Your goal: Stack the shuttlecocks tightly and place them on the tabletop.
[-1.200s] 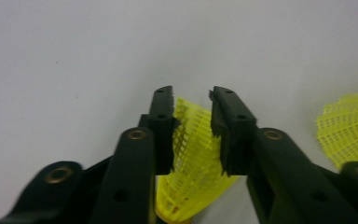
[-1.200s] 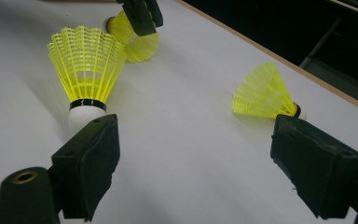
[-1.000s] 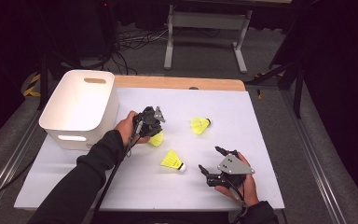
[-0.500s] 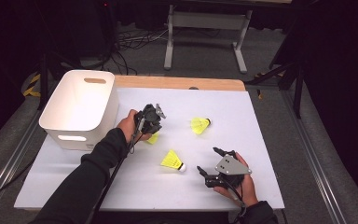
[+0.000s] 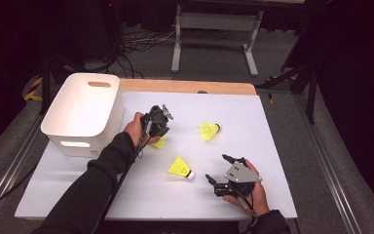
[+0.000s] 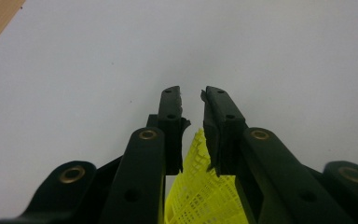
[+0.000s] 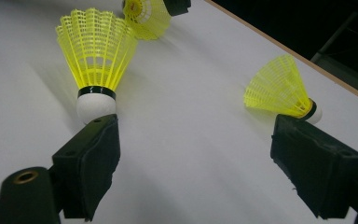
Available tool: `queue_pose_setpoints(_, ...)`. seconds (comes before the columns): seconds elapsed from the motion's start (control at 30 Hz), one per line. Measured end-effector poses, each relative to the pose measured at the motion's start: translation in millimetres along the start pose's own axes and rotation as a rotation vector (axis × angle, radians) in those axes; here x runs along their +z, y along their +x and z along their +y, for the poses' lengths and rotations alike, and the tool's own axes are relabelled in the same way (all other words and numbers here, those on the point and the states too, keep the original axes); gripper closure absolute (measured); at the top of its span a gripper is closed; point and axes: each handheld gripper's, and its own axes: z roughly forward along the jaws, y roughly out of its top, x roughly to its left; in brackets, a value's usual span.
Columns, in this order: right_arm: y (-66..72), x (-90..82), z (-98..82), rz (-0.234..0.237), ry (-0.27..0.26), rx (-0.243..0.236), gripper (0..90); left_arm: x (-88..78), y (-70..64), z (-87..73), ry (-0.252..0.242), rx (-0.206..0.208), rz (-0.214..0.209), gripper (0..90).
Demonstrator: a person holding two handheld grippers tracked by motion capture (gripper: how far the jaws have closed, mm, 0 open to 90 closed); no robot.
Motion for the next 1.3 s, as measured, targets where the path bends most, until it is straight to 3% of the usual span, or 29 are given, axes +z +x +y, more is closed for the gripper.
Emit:
queue_pose_setpoints(0.2, 0.2, 0.2, 0.1, -0.001, 0.003, -0.002, 16.5, -6.2, 1.8, -0.9, 0.002, -0.005, 0.013, 70.9)
queue_pose_setpoints(0.37, -0.5, -0.3, 0.3, -0.004, -0.004, 0.0, 16.5, -19.6, 3.0, -2.1, -0.024, -0.002, 0.04, 67.3)
queue_pose_setpoints(0.67, 0.2, -1.1, 1.4, -0.008, -0.008, -0.001, 16.3, -34.9, 0.6, -2.6, -0.037, 0.025, 0.035, 63.9)
queue_pose_setpoints(0.87, -1.0, -1.3, 0.8, -0.012, -0.01, 0.005, 16.3, -53.8, -5.2, -4.1, -0.096, 0.051, 0.036, 61.0)
queue_pose_setpoints(0.97, -0.9, -2.0, 1.2, -0.014, -0.014, 0.003, 16.3, -66.4, -10.6, -7.8, -0.149, 0.064, 0.033, 60.4)
queue_pose_setpoints(1.1, -0.8, -1.8, 1.4, -0.014, -0.012, 0.005, 16.3, -77.8, -15.9, -13.7, -0.175, 0.093, 0.033, 60.0)
queue_pose_setpoints(1.23, -1.0, -1.9, 1.7, -0.019, -0.012, 0.002, 16.3, -86.2, -18.3, -22.0, -0.195, 0.105, 0.041, 57.5)
queue_pose_setpoints(1.3, -1.2, -2.2, 1.8, -0.021, -0.012, 0.003, 16.3, -89.7, -18.4, -28.0, -0.229, 0.098, 0.049, 56.1)
